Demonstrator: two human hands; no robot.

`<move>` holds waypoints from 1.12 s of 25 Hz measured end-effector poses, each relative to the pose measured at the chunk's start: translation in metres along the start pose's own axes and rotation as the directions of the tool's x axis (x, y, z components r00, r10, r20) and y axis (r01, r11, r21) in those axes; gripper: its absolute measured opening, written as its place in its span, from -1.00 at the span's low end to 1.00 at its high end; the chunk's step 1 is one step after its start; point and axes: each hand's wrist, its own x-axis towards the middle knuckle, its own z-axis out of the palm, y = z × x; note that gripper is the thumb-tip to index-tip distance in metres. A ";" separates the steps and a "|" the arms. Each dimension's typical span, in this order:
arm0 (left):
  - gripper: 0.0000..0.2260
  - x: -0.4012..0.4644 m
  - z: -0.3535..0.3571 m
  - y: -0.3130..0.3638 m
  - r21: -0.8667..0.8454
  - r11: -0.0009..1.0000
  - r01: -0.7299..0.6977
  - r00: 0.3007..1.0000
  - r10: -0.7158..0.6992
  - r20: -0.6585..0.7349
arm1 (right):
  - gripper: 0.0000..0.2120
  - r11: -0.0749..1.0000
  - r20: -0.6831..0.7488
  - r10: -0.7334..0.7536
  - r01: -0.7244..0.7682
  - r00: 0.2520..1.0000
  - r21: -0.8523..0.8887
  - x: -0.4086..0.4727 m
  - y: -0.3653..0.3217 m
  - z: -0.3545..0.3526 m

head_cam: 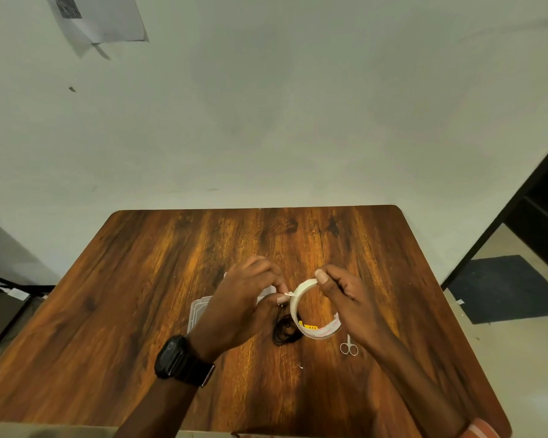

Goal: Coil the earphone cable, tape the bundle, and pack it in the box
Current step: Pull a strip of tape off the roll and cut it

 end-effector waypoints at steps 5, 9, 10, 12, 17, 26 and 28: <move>-0.96 0.005 -0.012 0.008 -0.071 0.997 0.038 0.993 -0.046 -0.110 | -0.66 0.812 -0.087 0.475 -0.398 0.876 0.427 0.006 0.001 0.007; -0.93 0.016 -0.013 0.011 -0.219 0.949 0.229 0.965 -0.250 -0.076 | -0.75 0.557 0.200 0.632 -0.618 0.749 0.555 0.000 0.012 0.015; -0.94 0.018 -0.014 0.006 -0.197 0.947 0.252 0.966 -0.258 -0.006 | -0.76 0.535 0.240 0.647 -0.654 0.724 0.534 -0.001 0.017 0.014; -0.93 0.020 -0.015 -0.011 -0.150 0.956 0.253 0.961 -0.230 0.157 | -0.76 0.500 0.273 0.693 -0.718 0.667 0.485 -0.003 0.022 0.010; -0.81 0.020 -0.006 -0.028 -0.508 0.748 0.427 0.890 -0.247 0.384 | -0.71 0.377 0.325 0.779 -0.814 0.536 0.441 -0.004 0.038 0.007; -0.87 0.027 0.013 -0.034 -0.480 0.575 0.663 0.748 -0.471 0.468 | -0.79 0.690 -0.180 0.684 -0.707 0.707 -0.154 -0.019 0.149 -0.010; -0.88 0.024 0.013 -0.036 -0.443 0.568 0.694 0.719 -0.522 0.459 | -0.70 0.629 -0.146 0.567 -0.540 0.811 -0.558 -0.045 0.189 -0.003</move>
